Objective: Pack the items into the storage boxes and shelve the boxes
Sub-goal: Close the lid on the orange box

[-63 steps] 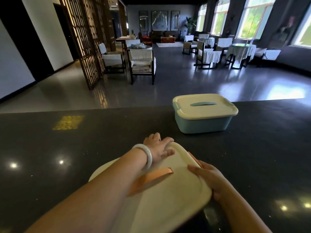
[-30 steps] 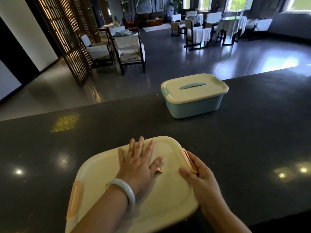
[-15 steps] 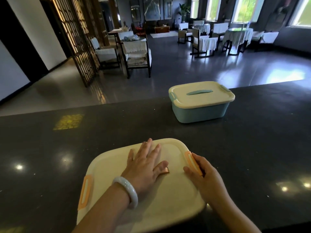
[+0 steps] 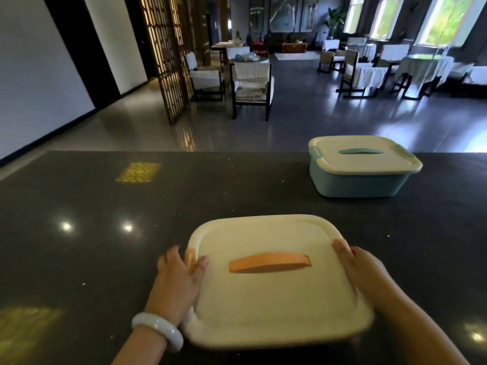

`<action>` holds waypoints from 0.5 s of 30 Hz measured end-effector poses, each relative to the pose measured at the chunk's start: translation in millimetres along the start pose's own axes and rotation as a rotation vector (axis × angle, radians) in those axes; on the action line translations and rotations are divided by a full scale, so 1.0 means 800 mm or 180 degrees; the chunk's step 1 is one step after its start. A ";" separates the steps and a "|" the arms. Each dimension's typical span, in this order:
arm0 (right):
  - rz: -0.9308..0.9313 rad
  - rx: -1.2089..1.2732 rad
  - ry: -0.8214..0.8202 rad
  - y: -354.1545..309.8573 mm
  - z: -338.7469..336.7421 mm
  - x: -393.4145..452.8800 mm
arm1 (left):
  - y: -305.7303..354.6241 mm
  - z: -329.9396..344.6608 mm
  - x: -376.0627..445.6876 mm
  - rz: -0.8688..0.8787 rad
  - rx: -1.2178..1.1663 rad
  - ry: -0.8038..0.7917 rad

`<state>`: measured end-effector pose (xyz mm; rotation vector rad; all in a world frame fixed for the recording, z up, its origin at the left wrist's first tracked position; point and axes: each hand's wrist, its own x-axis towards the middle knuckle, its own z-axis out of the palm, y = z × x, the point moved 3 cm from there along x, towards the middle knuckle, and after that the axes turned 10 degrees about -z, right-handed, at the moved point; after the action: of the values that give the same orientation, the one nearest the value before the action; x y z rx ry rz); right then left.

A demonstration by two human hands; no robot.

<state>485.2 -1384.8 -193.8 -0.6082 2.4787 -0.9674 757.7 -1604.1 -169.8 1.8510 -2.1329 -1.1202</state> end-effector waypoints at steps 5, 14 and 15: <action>0.0176 0.0159 -0.0115 -0.014 -0.003 -0.012 | -0.016 0.004 0.006 -0.0241 -0.0841 -0.0800; 0.0626 0.0789 0.0030 -0.008 -0.004 -0.085 | -0.015 0.004 0.018 0.0007 -0.0929 -0.1241; 0.0688 0.0837 0.0073 -0.003 -0.004 -0.094 | -0.015 0.006 0.017 -0.0007 -0.0977 -0.1323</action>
<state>545.7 -1345.1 -173.7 -0.2403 2.3228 -1.1899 761.6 -1613.8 -184.9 1.5902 -1.9881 -1.8481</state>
